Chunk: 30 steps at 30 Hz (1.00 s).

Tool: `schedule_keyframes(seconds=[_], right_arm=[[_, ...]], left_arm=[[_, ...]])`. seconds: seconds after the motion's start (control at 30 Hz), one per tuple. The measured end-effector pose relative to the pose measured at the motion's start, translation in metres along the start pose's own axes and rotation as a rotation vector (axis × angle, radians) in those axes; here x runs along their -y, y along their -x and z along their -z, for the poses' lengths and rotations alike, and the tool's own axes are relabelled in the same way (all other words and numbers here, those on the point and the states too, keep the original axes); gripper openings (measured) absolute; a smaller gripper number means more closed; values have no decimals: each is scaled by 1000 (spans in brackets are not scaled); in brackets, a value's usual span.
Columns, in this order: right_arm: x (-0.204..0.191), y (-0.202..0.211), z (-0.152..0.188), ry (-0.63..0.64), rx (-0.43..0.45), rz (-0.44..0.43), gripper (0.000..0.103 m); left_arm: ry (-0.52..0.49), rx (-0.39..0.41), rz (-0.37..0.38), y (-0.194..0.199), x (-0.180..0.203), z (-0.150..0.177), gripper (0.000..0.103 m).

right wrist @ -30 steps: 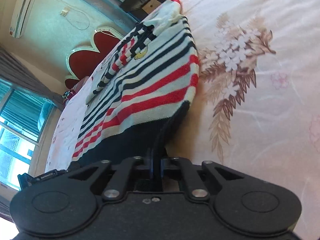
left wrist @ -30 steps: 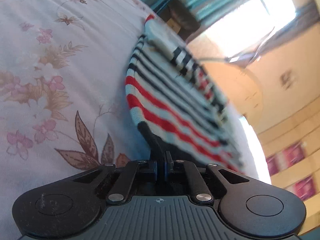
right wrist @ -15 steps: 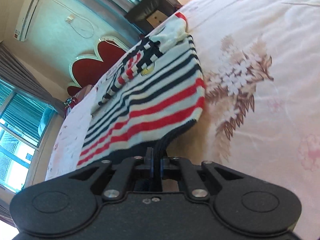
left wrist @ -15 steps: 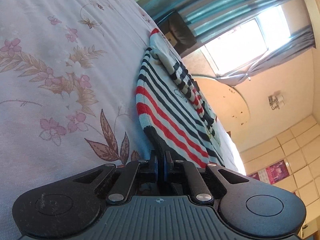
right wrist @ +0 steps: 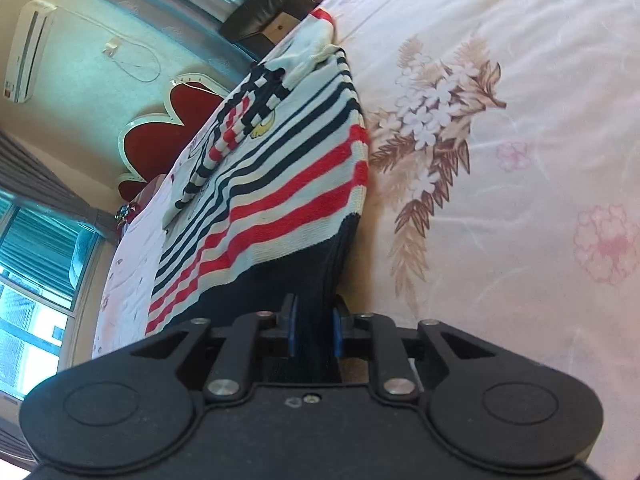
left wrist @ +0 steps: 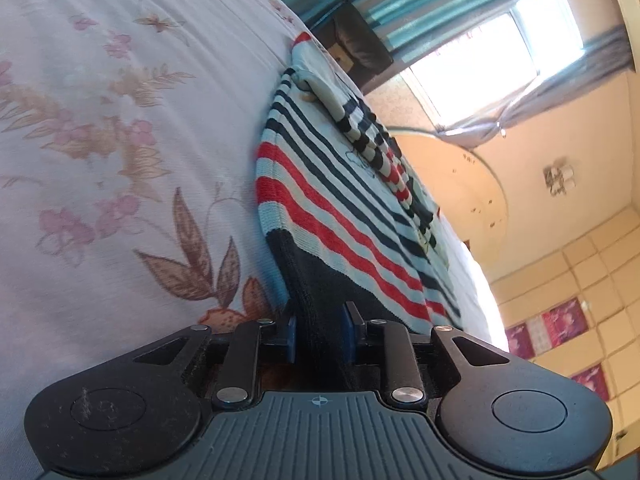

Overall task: Fold small clothes
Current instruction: 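Lift the hem with both tools and fold it toward the navy collar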

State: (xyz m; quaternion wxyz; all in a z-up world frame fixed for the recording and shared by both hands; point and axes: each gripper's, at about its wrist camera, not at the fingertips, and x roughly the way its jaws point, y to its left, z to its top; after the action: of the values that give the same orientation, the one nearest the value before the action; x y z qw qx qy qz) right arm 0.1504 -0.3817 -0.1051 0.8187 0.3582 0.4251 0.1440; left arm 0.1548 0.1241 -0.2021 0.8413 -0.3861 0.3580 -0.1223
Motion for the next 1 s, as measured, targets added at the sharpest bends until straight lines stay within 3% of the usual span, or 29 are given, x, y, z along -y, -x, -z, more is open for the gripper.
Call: schedule_keyframes(seconds=[0.03,0.1,0.13,0.2,0.23,0.3,0.33,0.4,0.53,0.77,1.0], right_arm=[[1,-2,-1,-10,-1,-7,16],[4,-6,-1,-24,-1,-12,7],[2,-7,-1,-11,1,-12,6],[-8,9,-2,15,56,-91,6],[-11,20,-3,20,89,-134,6],[-10,27,-7,34,110,-86,6],[-4,20,-8,29,86,-38,6],[10,-4,-9,-8,3,35,5],[-5,13,-19,-21,70,-36,6],[-54,34,-78,66,156,-107,6],[-74,1,-165,41,219,-100,6]], left_arm=[[-12,-4,-10,-2,2,-1,6],[-32,14,-24,0,6,0,6],[-25,51,18,8,8,0,6],[10,130,87,29,7,-1,6],[36,127,68,32,2,-3,6],[46,70,-29,19,-11,-3,6],[45,63,-31,14,-16,0,6],[75,73,-10,14,-14,-2,5],[128,137,92,32,-1,-13,5],[85,194,164,12,41,-86,5],[25,191,165,-42,85,-183,6]])
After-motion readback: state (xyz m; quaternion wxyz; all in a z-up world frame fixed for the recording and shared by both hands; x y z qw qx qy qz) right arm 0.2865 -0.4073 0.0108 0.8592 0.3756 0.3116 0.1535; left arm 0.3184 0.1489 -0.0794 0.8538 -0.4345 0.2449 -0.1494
